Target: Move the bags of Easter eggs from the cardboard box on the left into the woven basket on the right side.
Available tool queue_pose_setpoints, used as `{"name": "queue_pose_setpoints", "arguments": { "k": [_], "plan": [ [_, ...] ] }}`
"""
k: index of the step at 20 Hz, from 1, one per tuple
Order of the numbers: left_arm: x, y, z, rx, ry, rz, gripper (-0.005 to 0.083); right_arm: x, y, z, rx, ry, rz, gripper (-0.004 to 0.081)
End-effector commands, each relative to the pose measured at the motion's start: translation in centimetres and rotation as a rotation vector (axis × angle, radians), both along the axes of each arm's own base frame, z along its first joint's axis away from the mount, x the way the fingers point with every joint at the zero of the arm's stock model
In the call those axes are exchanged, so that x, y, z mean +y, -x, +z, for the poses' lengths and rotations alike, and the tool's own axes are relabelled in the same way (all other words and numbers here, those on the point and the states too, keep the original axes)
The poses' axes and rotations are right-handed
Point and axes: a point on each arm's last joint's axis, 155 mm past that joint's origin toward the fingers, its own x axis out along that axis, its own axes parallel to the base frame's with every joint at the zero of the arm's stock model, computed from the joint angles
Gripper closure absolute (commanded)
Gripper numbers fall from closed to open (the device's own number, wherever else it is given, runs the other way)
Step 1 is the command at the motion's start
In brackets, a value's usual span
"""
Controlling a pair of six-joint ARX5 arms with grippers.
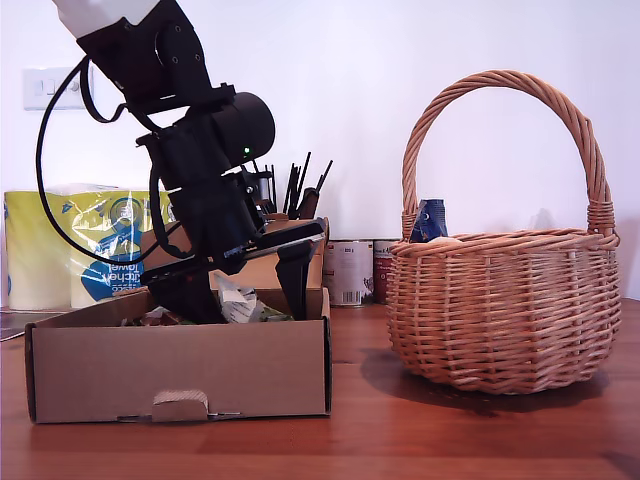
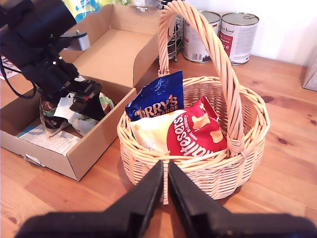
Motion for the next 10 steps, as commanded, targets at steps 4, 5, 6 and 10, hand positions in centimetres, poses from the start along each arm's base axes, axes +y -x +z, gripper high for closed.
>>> {"name": "queue_pose_setpoints", "arguments": {
  "k": [4,5,6,10],
  "plan": [
    [-0.1,-0.1,-1.5,0.015,-0.015,-0.003,0.048,0.2,0.0,-0.2,0.0,-0.002,0.008,0.0782],
    [-0.2,-0.2,-1.4,0.013,-0.009,-0.005,0.0597,0.2,0.0,-0.2,-0.001,-0.003,0.008,0.0782],
    [-0.3,-0.3,-1.3,0.012,-0.004,-0.007,0.0677,0.2,0.0,-0.2,-0.002,-0.003,0.008,0.0782],
    [-1.5,-0.4,0.4,0.006,0.029,-0.072,0.0733,0.2,0.0,-0.1,-0.003,-0.004,0.008,0.0782]
  ]
}}
